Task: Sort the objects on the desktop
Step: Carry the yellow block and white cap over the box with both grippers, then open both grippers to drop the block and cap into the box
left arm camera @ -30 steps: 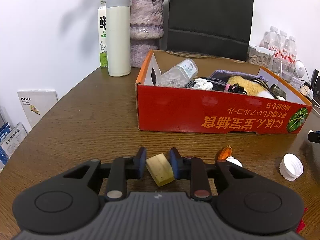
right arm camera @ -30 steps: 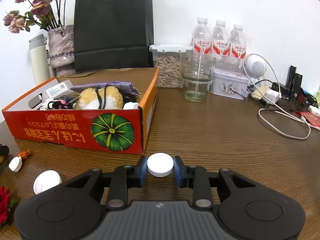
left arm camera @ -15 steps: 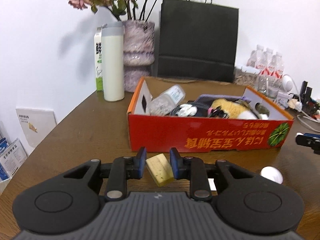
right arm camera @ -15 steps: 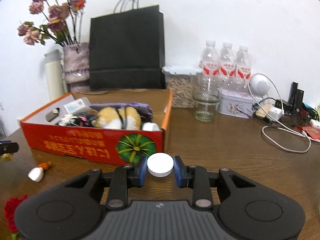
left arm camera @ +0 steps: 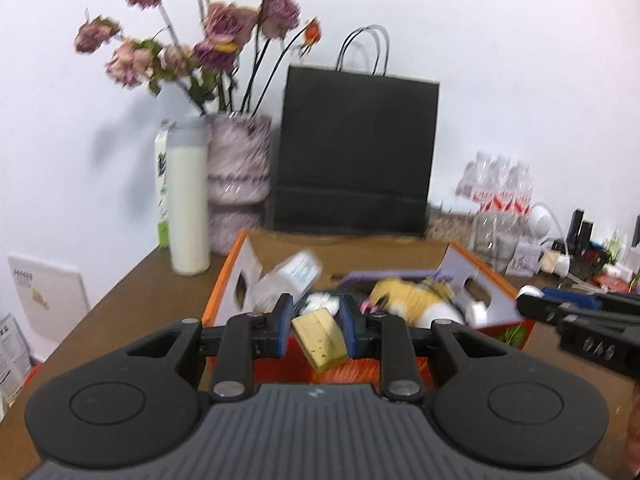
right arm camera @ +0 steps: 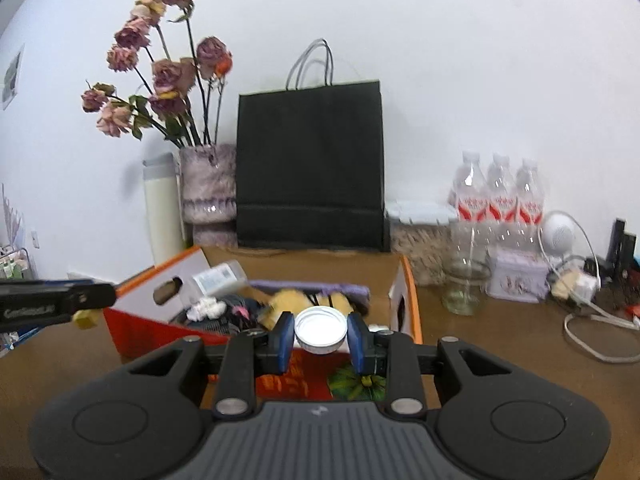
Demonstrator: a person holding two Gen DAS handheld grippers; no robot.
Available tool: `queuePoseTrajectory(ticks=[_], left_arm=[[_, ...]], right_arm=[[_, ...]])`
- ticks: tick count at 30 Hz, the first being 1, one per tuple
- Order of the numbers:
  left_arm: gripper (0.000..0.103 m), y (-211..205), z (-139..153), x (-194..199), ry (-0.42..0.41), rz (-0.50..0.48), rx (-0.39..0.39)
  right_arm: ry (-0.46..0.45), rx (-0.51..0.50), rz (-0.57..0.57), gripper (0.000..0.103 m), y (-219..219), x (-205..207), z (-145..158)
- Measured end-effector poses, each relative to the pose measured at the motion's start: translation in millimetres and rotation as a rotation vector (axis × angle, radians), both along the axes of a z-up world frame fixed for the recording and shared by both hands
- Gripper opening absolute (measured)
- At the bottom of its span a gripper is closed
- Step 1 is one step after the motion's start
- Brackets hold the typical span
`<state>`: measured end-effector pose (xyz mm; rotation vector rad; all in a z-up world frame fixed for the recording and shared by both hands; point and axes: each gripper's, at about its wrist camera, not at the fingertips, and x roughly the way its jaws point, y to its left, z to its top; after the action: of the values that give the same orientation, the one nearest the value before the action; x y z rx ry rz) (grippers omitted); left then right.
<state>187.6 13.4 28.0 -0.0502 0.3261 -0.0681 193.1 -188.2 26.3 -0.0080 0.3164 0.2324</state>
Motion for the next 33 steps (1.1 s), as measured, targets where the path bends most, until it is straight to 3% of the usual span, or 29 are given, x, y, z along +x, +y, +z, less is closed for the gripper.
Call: queuePoseTrajectory(ticks=[9,21,33], left_arm=[[0.026,-19.5,10.7,32.1,-0.048,-0.023,-0.020],[0.026,-23.9,-16.5,94.0,-0.008,-0.014,0.074],[0.026,-31.3,-27.6,118.8,0.012,-0.033,0.122]], right_arm=[[-0.017,0.027,0.010,0.027,18.2,35.6,7.4],[0.041,-0.029,0.020,0.027,22.5,95.9,-17.7],[0.067,-0.061,0.033,0.028,27.9,122.9,-28.8]])
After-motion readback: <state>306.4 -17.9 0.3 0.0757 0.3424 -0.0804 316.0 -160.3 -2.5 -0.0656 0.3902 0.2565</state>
